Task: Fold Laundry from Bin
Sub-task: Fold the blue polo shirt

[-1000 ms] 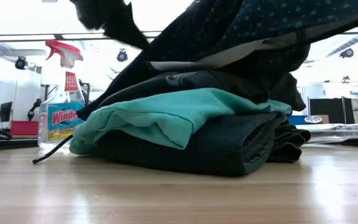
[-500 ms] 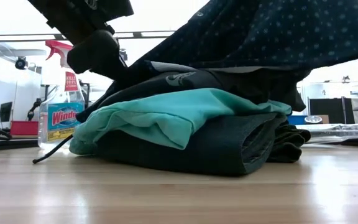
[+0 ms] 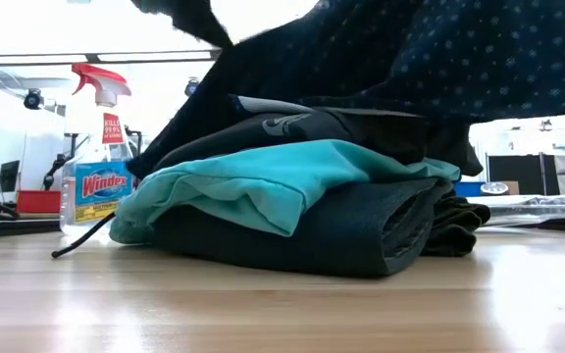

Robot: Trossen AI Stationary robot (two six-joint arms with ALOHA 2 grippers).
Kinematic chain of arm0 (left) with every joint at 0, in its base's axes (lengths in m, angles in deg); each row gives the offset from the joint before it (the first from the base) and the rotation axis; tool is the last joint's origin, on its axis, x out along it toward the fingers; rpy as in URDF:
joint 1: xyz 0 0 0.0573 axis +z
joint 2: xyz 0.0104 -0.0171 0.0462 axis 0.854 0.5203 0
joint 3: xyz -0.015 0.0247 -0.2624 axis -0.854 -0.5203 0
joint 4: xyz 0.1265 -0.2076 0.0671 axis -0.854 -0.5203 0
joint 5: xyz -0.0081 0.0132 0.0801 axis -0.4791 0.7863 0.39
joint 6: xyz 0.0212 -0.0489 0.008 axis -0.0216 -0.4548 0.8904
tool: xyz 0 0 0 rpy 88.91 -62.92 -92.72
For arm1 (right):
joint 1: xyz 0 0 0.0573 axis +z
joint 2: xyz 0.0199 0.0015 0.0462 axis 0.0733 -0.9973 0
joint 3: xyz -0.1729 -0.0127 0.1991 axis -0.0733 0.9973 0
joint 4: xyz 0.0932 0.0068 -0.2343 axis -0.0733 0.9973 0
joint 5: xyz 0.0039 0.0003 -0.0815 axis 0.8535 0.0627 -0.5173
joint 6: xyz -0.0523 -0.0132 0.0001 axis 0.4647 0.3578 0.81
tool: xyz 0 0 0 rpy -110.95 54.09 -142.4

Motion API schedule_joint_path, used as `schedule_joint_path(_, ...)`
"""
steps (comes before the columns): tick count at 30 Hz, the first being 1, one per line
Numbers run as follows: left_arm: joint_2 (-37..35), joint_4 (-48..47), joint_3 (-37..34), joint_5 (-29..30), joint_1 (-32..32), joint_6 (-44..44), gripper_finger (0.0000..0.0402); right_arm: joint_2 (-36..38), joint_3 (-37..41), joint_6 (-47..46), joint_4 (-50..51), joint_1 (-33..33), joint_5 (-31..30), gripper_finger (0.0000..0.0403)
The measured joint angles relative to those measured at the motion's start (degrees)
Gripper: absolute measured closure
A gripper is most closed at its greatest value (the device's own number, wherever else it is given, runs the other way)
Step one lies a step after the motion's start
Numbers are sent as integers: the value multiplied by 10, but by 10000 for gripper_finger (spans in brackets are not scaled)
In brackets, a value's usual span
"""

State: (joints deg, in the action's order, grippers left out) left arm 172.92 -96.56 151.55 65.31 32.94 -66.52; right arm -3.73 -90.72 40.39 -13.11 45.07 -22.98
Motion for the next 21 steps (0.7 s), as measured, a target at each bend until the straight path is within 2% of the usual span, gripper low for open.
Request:
schedule_joint_path(8,0,-100,175,0,-23,90,401,1,-32,50,-9,49,-4,390)
schedule_joint_path(13,0,-141,263,-1,-39,90,400,1,-80,82,-10,55,-34,390)
schedule_joint_path(15,0,-154,278,-31,-42,79,398,1,-100,88,-3,55,-60,390)
schedule_joint_path(17,0,-164,276,-88,-41,73,391,1,-118,86,19,55,-72,390)
schedule_joint_path(19,0,-167,257,-129,-41,53,378,1,-129,75,41,55,-76,390)
schedule_joint_path(21,0,-169,228,-140,-41,24,360,1,-132,57,62,55,-76,390)
